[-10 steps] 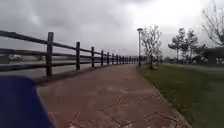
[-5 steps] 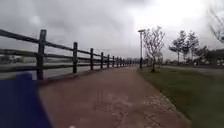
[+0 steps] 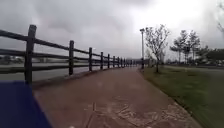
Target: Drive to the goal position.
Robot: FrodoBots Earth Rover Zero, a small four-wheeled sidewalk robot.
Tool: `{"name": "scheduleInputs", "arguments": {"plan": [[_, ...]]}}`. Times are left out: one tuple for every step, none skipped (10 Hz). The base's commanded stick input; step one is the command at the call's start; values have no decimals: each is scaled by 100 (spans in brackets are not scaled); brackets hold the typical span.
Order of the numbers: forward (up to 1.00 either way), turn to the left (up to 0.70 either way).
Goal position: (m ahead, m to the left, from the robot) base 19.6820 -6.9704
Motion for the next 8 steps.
{"name": "scheduleInputs", "arguments": {"plan": [[85, -26], [85, -33], [85, -34], [85, -21], [85, 7], [85, 0], [85, 0], [85, 4]]}}
